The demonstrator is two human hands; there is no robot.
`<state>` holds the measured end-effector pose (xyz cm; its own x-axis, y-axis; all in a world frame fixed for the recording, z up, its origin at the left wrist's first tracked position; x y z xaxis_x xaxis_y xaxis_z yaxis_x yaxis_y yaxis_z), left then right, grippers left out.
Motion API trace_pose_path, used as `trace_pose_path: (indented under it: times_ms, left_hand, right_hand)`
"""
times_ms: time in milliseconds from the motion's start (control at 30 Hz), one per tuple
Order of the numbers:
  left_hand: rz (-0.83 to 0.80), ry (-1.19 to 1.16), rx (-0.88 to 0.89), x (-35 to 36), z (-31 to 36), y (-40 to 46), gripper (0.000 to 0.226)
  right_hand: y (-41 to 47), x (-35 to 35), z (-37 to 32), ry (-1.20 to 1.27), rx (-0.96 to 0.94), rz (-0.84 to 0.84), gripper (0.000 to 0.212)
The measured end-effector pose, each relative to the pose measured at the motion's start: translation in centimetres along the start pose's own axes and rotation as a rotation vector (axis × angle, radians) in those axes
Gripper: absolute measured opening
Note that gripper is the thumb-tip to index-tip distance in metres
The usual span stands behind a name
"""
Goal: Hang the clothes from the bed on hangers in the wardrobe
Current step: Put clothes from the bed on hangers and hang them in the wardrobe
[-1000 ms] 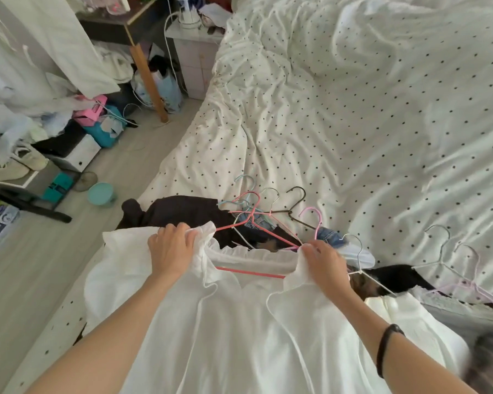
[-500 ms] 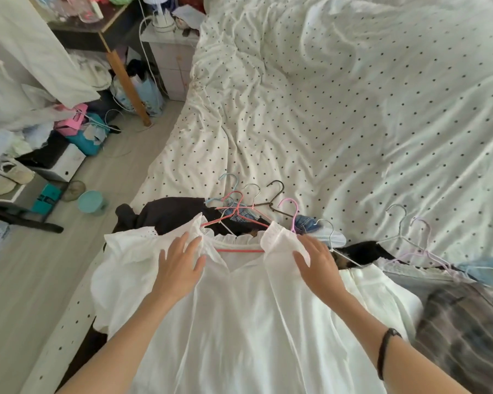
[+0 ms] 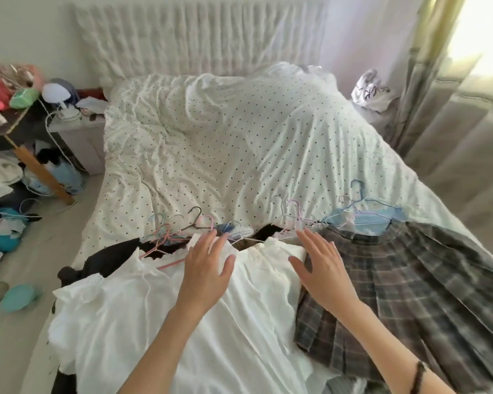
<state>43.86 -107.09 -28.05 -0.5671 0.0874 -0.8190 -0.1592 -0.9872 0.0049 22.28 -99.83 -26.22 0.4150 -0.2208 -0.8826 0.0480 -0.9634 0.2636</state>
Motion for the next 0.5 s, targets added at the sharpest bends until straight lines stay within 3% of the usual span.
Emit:
trace_pose_path:
  times_ms: [100, 333, 500]
  left_hand:
    - [-0.164, 0.016, 0.100, 2.3, 4.8, -4.8, 0.078]
    - [-0.180, 0.116, 0.545, 4.8, 19.6, -9.2, 0.063]
    - [-0.277, 0.071, 0.844, 10.1, 31.1, -18.5, 0.059]
  right_hand:
    - [-7.5, -4.6, 1.2, -0.041, 0.159, 0.029, 0.058]
    - [-22.8, -14.9, 4.1, -0.192, 0.458, 0.232, 0.057]
    - [-36.1, -21.8, 5.1, -0.281, 0.702, 0.377, 0.070]
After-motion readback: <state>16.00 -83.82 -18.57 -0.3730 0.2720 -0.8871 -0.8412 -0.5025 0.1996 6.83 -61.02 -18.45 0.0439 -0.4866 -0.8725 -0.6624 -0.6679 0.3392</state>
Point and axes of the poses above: each hand's wrist, its own y-axis towards the middle knuckle, its own x-axis out of the palm, z = x × y, the point moved 1 cm from there along y, towards the middle knuckle, and after that the axes turned 14 degrees about -x, right-handed, at the moved point
